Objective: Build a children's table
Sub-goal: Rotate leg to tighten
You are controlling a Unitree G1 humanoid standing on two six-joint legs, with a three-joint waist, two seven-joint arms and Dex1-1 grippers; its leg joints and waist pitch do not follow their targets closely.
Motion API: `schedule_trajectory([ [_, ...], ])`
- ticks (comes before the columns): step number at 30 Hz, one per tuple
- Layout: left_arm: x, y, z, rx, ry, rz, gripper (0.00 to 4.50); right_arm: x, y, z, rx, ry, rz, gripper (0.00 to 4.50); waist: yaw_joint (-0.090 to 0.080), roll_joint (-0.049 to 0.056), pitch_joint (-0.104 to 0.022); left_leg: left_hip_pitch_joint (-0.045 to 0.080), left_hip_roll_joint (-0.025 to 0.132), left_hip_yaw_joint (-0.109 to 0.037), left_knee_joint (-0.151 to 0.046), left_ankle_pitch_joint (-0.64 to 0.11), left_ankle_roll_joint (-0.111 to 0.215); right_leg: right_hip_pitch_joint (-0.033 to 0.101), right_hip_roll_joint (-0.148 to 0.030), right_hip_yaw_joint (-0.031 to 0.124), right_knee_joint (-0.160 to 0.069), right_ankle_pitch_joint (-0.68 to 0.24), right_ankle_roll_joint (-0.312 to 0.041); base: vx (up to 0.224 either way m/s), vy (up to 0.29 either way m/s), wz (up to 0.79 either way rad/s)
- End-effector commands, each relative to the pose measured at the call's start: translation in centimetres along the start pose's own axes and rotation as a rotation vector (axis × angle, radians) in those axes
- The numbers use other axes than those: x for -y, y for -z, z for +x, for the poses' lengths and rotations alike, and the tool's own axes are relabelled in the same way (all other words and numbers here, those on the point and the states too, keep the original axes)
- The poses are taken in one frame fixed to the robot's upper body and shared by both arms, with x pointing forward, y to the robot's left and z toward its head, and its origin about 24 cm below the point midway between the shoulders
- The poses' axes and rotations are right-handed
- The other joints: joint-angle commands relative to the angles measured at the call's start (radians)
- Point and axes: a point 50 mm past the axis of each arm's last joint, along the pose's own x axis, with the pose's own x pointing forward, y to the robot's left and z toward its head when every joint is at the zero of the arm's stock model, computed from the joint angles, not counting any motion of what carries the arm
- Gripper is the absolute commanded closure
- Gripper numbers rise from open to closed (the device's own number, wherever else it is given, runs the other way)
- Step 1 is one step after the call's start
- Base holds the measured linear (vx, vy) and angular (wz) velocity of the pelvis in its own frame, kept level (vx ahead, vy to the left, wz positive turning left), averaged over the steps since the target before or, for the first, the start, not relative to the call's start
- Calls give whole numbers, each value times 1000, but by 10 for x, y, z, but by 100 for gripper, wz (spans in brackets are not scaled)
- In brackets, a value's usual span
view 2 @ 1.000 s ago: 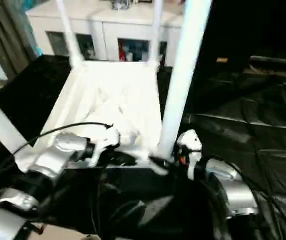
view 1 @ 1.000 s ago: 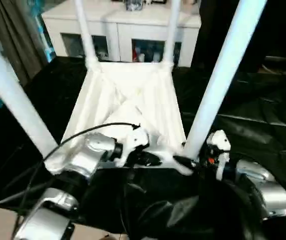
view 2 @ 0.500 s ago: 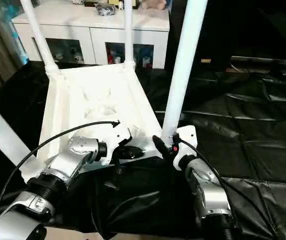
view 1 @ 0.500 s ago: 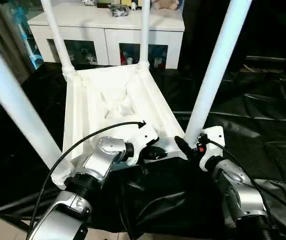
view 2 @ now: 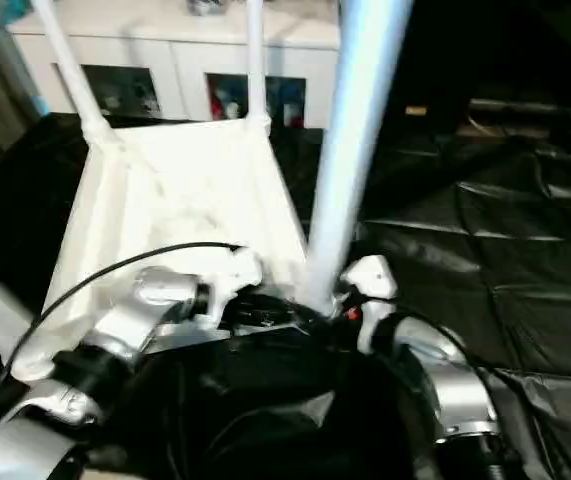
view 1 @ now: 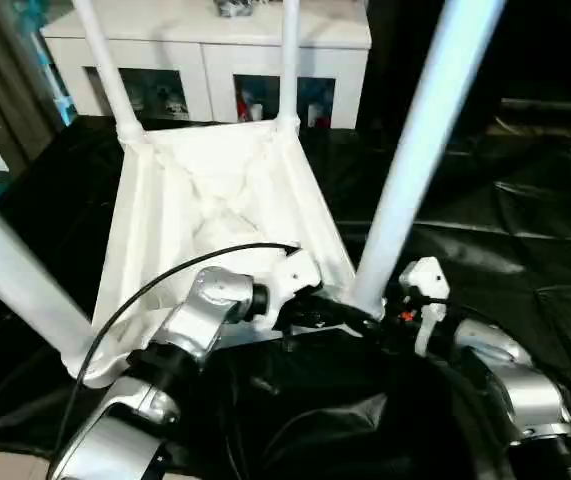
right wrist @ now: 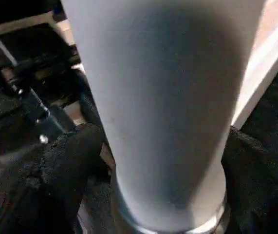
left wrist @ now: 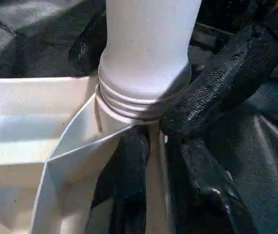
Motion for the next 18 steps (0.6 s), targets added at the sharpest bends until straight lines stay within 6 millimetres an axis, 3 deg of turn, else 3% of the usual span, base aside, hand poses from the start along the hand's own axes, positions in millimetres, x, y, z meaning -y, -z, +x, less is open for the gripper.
schedule_trajectory([
  [1, -6, 4, -3, -66, -27, -10, 357, -7, -1, 0, -18, -93, -9, 61, 4, -9, -63, 11, 57, -23, -55, -77, 137, 50, -59, 34, -37, 64, -306, 0, 0, 0],
  [4, -9, 4, -5, -79, -38, -12, 357, -4, -3, -4, -21, -91, -13, 61, 12, -9, -57, 12, 60, -22, -59, -119, 129, 48, -59, 31, -43, -11, -305, 0, 0, 0],
  [6, -11, 4, -10, -103, -54, -3, 357, -3, -3, -8, -28, -91, -15, 61, 10, -7, -54, 16, 61, -24, -66, -179, 98, 47, -58, 31, -52, -104, -291, 0, 0, 0],
  [9, -15, 2, -16, -123, -87, 14, 357, 0, -2, -14, -43, -91, -20, 61, 7, -3, -52, 15, 61, -27, -71, -217, 70, 48, -59, 32, -58, -161, -272, 0, 0, 0],
  [14, -17, -4, -32, -122, -121, 23, 357, 2, -2, -21, -52, -80, -29, 61, 1, -1, -52, 11, 59, -29, -72, -219, 64, 51, -60, 31, -61, -166, -266, 0, 0, 0],
  [15, -15, -10, -34, -102, -114, 18, 357, 4, -3, -25, -49, -70, -32, 61, 0, 7, -52, 12, 61, -30, -73, -219, 61, 51, -59, 31, -60, -152, -272, 0, 0, 0],
  [16, -15, -10, -34, -102, -114, 18, 357, 4, -3, -25, -49, -70, -32, 61, -1, 3, -52, 11, 60, -29, -71, -214, 63, 52, -58, 31, -58, -146, -275, 0, 0, 0],
  [17, -13, -12, -38, -83, -99, 17, 338, 3, -4, -26, -45, -71, -36, 61, 3, 14, -53, 14, 58, -29, -68, -200, 69, 50, -59, 31, -56, -141, -284, 0, 0, 0],
  [18, -12, -12, -41, -80, -97, 21, 338, 2, -5, -26, -46, -73, -41, 61, 2, 7, -53, 11, 58, -27, -67, -190, 75, 51, -58, 31, -57, -134, -286, 0, 0, 0],
])
